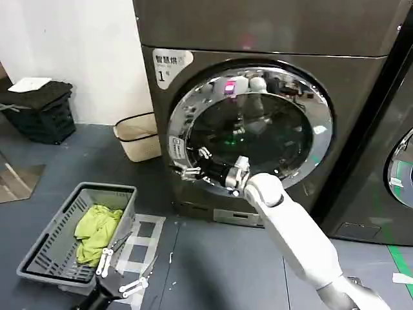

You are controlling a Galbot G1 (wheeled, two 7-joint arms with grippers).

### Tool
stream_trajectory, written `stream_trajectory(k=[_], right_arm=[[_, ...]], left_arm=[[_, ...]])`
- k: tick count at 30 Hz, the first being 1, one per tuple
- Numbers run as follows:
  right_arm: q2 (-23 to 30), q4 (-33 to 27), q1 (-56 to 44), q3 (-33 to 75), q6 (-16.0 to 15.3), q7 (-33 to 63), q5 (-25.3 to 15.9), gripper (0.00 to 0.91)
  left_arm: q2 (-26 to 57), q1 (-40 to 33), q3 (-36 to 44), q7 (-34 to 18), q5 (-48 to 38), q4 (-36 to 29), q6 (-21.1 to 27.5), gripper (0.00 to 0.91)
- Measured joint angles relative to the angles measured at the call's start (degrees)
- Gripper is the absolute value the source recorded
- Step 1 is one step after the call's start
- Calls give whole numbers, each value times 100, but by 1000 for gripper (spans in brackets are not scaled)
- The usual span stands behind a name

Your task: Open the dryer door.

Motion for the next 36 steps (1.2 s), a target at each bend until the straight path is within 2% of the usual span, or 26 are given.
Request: stream_trajectory(k=[7, 17, 29, 36], right_arm=[[-388, 206, -67, 96, 73, -1113, 408, 907], [-955, 694, -322, 267, 91, -2505, 563, 907], [-1560, 1277, -762, 601, 106, -3033, 992, 907], [-1928, 1595, -1144, 900, 114, -3286, 1008, 907]], left_arm=[[34, 21, -73, -1, -41, -53, 26, 907], [207, -154, -52, -16, -342, -33, 282, 907], [940, -983, 133, -102, -854, 264, 758, 907], [1512, -1433, 333, -132, -1111, 552, 797, 907]])
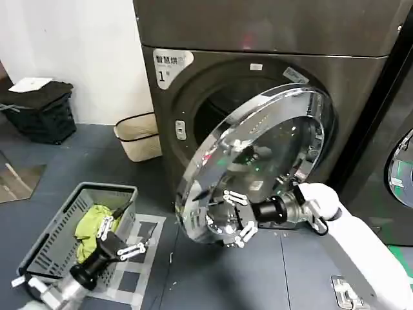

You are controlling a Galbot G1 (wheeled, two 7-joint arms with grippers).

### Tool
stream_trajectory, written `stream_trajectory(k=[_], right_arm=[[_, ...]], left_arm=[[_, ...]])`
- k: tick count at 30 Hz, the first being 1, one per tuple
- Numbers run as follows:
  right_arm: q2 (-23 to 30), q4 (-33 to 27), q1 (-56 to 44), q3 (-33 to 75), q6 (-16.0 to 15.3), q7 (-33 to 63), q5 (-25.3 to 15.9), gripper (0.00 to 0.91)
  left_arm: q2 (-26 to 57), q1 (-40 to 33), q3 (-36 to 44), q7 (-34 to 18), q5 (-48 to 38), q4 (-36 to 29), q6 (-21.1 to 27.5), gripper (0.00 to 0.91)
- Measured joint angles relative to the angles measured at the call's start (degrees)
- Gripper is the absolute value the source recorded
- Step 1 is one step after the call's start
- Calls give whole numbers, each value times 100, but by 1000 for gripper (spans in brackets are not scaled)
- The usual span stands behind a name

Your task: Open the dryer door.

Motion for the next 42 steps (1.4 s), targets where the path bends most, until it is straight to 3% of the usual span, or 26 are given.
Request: stream_trajectory(k=[9, 23, 34, 42], right_arm=[[-507, 421, -571, 466, 273, -94, 5, 907], [-1041, 818, -1671, 1663, 213, -96, 47, 907], [-1350, 553, -2613, 2906, 328, -131, 114, 907], [-1124, 646, -3952, 4591, 452, -161, 230, 907]], left_arm=[[546, -537, 284, -29, -283, 372, 145, 907], [1379, -1685, 1083, 25, -577, 996, 219, 907], [1602, -2930, 2430, 56, -610, 1491, 217, 907], [1434, -3669, 3353, 103, -548, 1726, 161, 907]])
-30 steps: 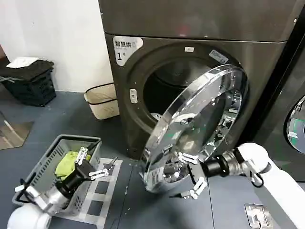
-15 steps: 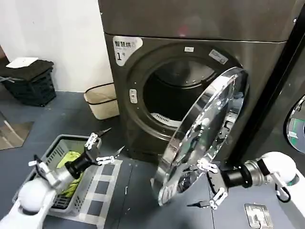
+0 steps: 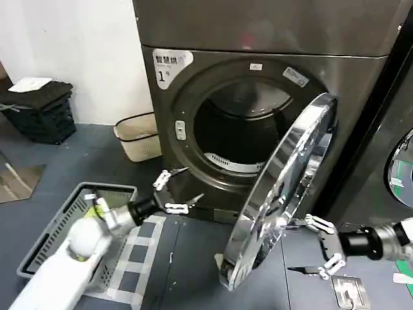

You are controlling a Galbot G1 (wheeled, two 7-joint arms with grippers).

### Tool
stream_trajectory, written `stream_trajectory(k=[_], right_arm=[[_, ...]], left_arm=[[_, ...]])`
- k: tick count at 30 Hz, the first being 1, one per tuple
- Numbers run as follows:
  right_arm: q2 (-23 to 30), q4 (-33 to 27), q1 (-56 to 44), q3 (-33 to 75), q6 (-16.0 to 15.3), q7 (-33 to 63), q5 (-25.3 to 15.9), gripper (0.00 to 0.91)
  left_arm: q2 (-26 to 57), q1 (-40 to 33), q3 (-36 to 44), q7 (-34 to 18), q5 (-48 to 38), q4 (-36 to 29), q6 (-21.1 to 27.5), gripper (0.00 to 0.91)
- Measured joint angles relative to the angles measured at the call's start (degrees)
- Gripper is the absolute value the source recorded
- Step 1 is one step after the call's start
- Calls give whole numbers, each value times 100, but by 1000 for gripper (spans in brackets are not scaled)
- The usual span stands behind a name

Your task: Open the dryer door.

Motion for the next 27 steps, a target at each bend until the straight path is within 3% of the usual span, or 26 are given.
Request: stream_trajectory(k=[15, 27], right_arm=[[1635, 151, -2439, 3208, 992, 1542, -699, 907], [3119, -86, -2967, 4986, 634, 3888, -2037, 907]], left_arm=[[-462, -980, 1354, 24, 69, 375, -194, 907], [-894, -1439, 2076, -41, 104, 787, -321, 907]])
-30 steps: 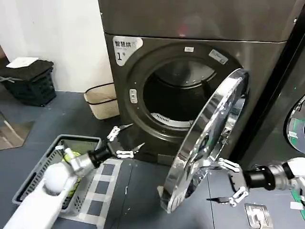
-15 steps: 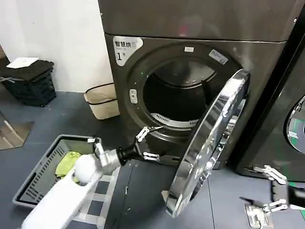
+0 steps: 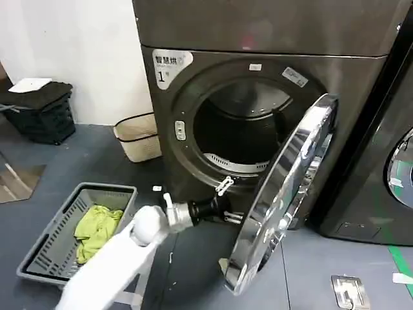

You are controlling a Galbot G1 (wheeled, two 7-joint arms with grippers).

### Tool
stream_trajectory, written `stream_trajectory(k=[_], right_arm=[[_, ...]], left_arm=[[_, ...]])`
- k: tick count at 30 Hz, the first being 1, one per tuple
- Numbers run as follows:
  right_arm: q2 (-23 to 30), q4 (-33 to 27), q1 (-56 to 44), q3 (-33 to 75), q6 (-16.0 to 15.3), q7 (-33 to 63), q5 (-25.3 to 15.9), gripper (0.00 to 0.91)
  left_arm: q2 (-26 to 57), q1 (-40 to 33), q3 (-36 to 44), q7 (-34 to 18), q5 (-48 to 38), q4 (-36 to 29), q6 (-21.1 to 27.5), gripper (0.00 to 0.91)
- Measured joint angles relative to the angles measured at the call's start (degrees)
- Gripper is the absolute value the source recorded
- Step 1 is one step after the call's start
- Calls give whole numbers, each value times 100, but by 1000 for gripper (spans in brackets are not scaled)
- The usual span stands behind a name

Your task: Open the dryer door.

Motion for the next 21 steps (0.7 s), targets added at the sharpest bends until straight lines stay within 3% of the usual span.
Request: stream_trajectory(k=[11, 21], right_arm=[[874, -164, 121, 1138, -590, 1892, -731, 907], [1432, -344, 305, 1767, -683, 3985, -1558, 907]], left_arm=[[-370, -291, 477, -111, 79, 316, -64, 907], [-892, -650, 897, -273, 221, 708, -35, 907]])
